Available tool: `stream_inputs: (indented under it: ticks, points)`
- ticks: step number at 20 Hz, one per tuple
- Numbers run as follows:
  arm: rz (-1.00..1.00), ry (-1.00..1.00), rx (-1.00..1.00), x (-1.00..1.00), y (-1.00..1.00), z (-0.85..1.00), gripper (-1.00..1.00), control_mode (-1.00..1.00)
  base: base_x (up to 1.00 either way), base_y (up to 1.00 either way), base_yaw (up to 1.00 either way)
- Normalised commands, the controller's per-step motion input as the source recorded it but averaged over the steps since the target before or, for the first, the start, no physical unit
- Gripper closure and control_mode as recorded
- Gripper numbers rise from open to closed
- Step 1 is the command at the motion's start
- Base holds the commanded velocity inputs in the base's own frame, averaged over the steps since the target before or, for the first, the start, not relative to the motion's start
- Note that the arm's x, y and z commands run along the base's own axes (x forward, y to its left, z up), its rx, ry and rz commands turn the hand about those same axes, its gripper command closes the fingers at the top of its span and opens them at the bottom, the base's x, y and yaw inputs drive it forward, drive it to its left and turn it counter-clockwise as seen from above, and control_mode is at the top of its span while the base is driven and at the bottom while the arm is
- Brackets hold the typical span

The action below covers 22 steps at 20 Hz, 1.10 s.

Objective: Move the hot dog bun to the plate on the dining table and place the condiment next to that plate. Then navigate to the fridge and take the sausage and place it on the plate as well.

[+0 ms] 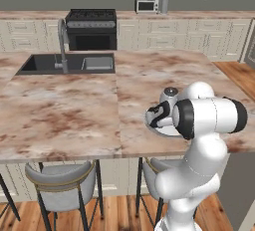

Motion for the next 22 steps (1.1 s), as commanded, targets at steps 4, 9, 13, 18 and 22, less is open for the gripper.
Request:
stream_inputs:
  ticks: [4,9,13,18,22]
  points:
    - [0.0,0.0,0.0,0.01,-0.08,-0.3,1.0,-1.0,0.0,0.0,0.0]
    - [0.0,-0.02,0.0,-0.17,0.0,-0.07,-1.0,-1.0,0.0,0.0,0.0]
    - [0.0,-0.06,0.0,-0.24,0.0,0.57,-1.0,-1.0,0.0,0.0,0.0]
    - [0.0,-0.03,-0.01,-0.11,0.04,0.96,-1.0,-1.0,0.0,0.0,0.0]
    - [0.0,-0.02,0.0,-0.71,0.02,1.0,-1.0,-1.0,0.0,0.0,0.0]
